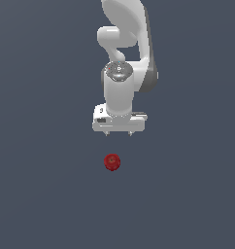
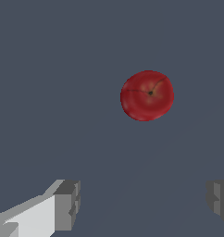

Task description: Pick up the object and move it to a goal position.

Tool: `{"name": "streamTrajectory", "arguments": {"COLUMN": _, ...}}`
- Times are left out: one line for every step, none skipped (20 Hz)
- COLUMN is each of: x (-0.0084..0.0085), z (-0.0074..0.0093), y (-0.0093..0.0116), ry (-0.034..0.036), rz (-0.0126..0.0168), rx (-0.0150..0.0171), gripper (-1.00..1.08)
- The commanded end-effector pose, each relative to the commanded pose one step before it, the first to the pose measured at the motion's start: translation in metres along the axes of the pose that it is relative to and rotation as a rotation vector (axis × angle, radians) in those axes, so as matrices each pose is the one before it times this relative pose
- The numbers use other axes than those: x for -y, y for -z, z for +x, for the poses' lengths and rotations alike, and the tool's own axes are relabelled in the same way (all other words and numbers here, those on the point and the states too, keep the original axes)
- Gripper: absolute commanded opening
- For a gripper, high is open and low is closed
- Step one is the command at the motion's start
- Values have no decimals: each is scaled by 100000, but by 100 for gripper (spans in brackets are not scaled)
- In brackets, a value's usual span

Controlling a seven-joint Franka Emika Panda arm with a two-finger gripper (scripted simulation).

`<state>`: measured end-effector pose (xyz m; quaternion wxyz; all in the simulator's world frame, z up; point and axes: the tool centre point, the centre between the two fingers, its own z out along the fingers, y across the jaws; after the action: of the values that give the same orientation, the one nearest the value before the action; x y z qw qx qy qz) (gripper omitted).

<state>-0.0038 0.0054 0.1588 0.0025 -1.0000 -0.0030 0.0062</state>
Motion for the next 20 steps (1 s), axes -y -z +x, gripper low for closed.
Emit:
{"name": "streamTrajectory", "arguments": {"x": -1, "z": 0, "y": 0, "ry": 0, "rz": 0, "rx": 0, "gripper": 100}}
{"name": "streamTrajectory", "arguments": {"x": 10, "z": 10, "y": 20, "ry": 67, "rz": 4, "rx": -17, "gripper": 100}}
{"name": "streamTrajectory", "arguments": {"x": 32, "z": 30, "y": 59, "ry": 200, "rz": 16, "rx": -51, "gripper": 100}}
{"name": "streamTrajectory", "arguments": {"x": 47, "z": 50, "y": 96, "ry": 320, "rz": 26, "rx": -83, "gripper": 100}}
{"name": "streamTrajectory", "arguments": {"x": 70, "z": 69, "y": 135, "ry": 452, "rz": 37, "rx": -117, "gripper": 100}}
{"name": "streamTrajectory", "arguments": {"x": 88, "z": 87, "y": 175, "ry": 573, "rz": 49, "rx": -150, "gripper": 100}}
{"name": "streamTrajectory", "arguments": {"x": 100, "z": 91, "y": 195, "ry": 624, "rz": 55, "rx": -166, "gripper": 100}}
{"name": "streamTrajectory", "arguments": {"x": 83, "z": 70, "y": 161, "ry": 497, "rz": 47, "rx": -135, "gripper": 100}}
{"name": "streamTrajectory", "arguments": {"x": 64, "z": 49, "y": 125, "ry": 363, "rz": 37, "rx": -101, "gripper": 100}}
{"name": "streamTrajectory", "arguments": {"x": 44, "z": 28, "y": 86, "ry": 228, "rz": 26, "rx": -67, "gripper": 100}}
{"name": "streamTrajectory", "arguments": {"x": 21, "z": 8, "y": 45, "ry": 92, "rz": 13, "rx": -31, "gripper": 100}}
{"name": "streamTrajectory", "arguments": {"x": 22, "z": -10, "y": 1, "ry": 0, "rz": 0, "rx": 0, "gripper": 100}}
{"name": "streamTrajectory", "arguments": {"x": -43, "z": -3, "y": -50, "ry": -113, "rz": -14, "rx": 35, "gripper": 100}}
{"name": "streamTrajectory", "arguments": {"x": -47, "z": 26, "y": -34, "ry": 0, "rz": 0, "rx": 0, "gripper": 100}}
{"name": "streamTrajectory", "arguments": {"x": -8, "z": 67, "y": -54, "ry": 180, "rz": -27, "rx": 10, "gripper": 100}}
{"name": "streamTrajectory", "arguments": {"x": -33, "z": 100, "y": -64, "ry": 257, "rz": -21, "rx": -8, "gripper": 100}}
{"name": "streamTrajectory", "arguments": {"x": -49, "z": 133, "y": -89, "ry": 337, "rz": -28, "rx": -9, "gripper": 100}}
{"name": "streamTrajectory", "arguments": {"x": -66, "z": 164, "y": -118, "ry": 407, "rz": -36, "rx": -7, "gripper": 100}}
{"name": "streamTrajectory", "arguments": {"x": -84, "z": 195, "y": -147, "ry": 476, "rz": -42, "rx": -5, "gripper": 100}}
{"name": "streamTrajectory", "arguments": {"x": -101, "z": 225, "y": -176, "ry": 550, "rz": -48, "rx": -5, "gripper": 100}}
